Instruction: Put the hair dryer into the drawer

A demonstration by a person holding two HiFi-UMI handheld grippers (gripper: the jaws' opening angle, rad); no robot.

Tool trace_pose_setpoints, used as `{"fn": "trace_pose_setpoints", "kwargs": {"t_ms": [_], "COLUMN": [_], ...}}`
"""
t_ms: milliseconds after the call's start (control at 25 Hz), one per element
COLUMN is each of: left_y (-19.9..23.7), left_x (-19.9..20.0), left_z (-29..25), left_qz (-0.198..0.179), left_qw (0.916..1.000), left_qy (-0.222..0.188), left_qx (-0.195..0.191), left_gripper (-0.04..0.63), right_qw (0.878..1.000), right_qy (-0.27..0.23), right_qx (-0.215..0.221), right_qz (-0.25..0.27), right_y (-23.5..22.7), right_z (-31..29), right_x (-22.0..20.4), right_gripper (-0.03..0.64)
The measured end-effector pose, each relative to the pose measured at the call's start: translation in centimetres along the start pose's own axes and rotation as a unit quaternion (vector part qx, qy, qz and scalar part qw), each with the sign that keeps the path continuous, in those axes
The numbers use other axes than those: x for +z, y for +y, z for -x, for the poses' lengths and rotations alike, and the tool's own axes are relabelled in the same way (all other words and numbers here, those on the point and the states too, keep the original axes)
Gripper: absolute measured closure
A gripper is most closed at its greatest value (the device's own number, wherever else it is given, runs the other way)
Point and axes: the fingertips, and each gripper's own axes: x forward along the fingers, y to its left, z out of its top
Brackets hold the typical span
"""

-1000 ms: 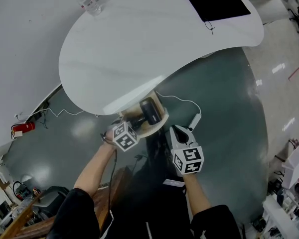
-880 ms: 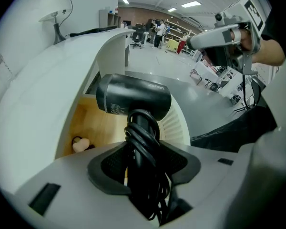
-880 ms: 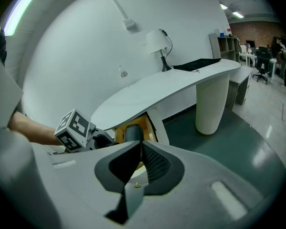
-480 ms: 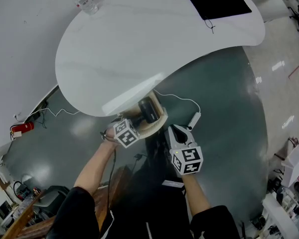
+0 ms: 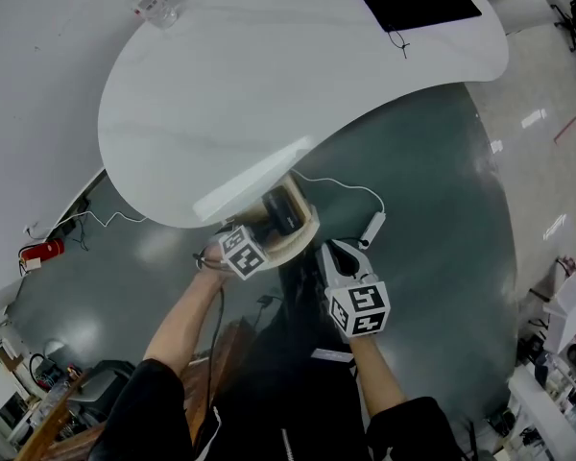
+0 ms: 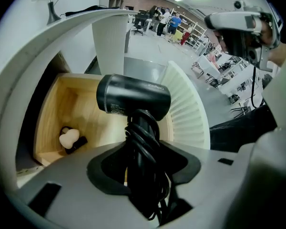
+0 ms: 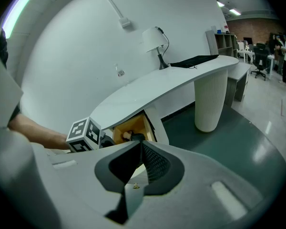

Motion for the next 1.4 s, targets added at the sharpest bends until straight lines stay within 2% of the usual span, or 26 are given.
{"fn": "trace_pose_setpoints", "kwargs": {"t_ms": [600, 1400], "left_y": [0.5, 1.5], "left_x": [-0.2, 0.3], "left_z": [-2.6, -5.0], "left_qz": [0.023, 0.025], "left_qw": [0.9995, 0.999], "left_qy": [0.019, 0.035], "left_qx": [-0.013, -0.011], "left_gripper": [0.397, 0.397], "right_qw": [1.0, 0.999], "right_qy": [0.014, 0.024], "right_qx": [0.006, 0.004], "right_qz": [-0.012, -0.02], "right_y": [0.1, -0.4], "right_z": [-1.6, -2.4], "right_x": [-0.4, -1.0], "right_gripper": [0.611, 0.611]}}
